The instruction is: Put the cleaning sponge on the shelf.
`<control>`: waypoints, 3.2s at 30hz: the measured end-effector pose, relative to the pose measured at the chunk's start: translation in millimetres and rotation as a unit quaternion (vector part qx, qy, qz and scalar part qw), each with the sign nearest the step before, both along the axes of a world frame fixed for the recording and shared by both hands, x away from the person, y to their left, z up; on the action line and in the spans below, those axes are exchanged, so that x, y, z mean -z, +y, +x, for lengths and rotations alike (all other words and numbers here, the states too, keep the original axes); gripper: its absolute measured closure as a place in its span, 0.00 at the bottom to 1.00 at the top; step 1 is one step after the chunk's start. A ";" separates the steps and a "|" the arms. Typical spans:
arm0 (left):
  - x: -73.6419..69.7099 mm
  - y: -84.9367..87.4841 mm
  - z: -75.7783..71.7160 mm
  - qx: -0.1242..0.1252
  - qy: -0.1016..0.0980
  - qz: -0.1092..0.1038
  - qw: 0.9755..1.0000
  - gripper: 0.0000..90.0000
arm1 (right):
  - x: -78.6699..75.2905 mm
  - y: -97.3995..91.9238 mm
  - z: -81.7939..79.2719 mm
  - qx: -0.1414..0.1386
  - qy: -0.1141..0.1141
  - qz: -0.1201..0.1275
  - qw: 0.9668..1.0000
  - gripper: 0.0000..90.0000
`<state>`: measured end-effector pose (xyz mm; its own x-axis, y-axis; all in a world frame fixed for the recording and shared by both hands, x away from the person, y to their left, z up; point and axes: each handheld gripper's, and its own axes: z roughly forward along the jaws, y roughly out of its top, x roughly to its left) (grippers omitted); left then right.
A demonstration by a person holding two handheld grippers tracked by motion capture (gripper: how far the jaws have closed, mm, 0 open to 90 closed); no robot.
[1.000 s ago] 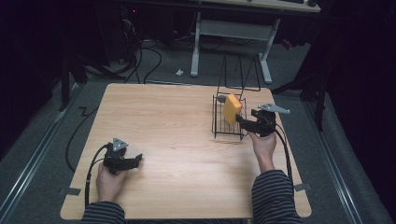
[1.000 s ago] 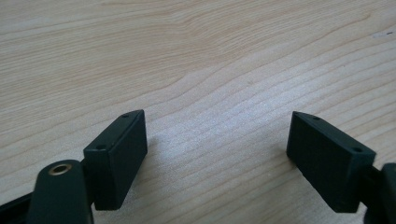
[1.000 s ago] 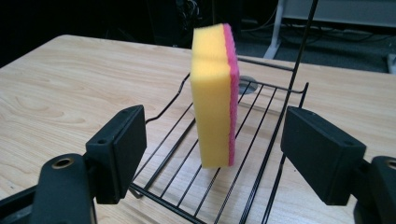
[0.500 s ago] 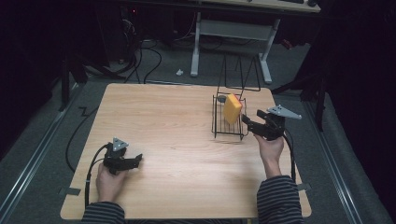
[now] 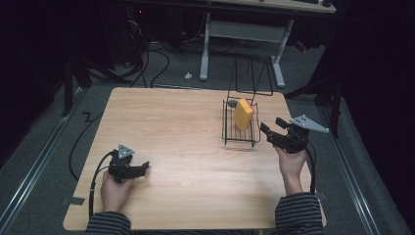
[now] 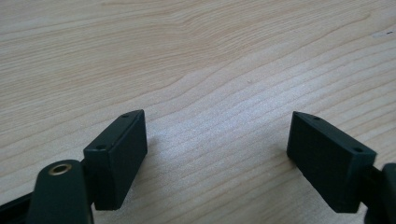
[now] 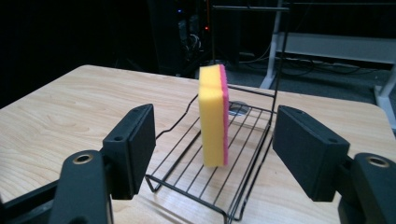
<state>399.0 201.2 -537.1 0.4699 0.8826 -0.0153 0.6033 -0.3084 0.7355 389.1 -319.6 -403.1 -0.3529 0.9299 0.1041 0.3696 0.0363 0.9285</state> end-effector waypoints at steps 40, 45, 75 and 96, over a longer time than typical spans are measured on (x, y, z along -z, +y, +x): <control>0.1 -0.1 -0.6 0.001 -0.001 0.001 1.000 0.23 | 21.9 6.5 -58.2 -0.048 -0.018 0.033 0.998 0.39; 0.1 -0.2 -0.6 0.001 -0.001 0.001 1.000 0.23 | 27.7 11.9 -58.7 -0.054 -0.015 0.032 0.998 0.39; 0.0 -0.1 -0.6 0.001 -0.001 0.002 1.000 0.23 | 68.3 36.2 -45.9 -0.078 0.029 0.017 0.996 0.40; 0.1 -0.2 -0.6 0.001 -0.001 0.002 1.000 0.23 | 89.9 54.8 -29.1 -0.101 0.066 0.004 0.993 0.40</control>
